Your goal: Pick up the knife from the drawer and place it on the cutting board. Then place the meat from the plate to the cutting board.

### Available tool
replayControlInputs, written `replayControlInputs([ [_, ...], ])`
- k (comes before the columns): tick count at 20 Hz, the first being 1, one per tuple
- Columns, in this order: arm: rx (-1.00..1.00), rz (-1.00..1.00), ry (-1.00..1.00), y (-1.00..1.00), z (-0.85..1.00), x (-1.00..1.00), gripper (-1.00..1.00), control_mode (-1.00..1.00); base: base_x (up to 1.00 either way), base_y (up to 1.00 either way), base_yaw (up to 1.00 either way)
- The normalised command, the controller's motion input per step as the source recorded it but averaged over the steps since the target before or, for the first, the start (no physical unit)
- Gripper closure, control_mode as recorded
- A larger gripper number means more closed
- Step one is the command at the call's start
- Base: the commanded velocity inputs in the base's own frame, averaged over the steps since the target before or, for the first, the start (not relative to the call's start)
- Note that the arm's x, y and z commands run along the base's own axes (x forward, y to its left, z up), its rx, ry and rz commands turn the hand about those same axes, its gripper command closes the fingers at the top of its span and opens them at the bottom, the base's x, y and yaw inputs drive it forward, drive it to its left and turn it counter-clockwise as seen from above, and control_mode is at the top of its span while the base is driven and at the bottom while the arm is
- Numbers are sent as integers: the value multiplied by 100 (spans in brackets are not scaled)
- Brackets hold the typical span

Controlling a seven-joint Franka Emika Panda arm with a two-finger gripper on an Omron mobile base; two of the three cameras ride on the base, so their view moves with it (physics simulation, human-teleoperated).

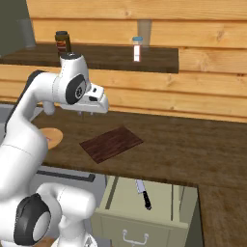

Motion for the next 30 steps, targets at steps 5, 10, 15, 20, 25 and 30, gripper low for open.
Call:
replayControlInputs([
  [5,0,0,1,-35,-6,0,-100,-100,0,0,0],
  [10,-2,-14,5,-73,-43,0,-100,-100,0,0,0],
  [15,0,-29,8,-70,-53,-1,-100,-100,0,0,0],
  [20,18,-29,1,-50,-26,-67,-100,-100,0,0,0],
  [25,12,-2,2,-50,-14,-55,-100,-100,0,0,0],
  [30,-9,6,5,-53,-55,0,-100,-100,0,0,0],
])
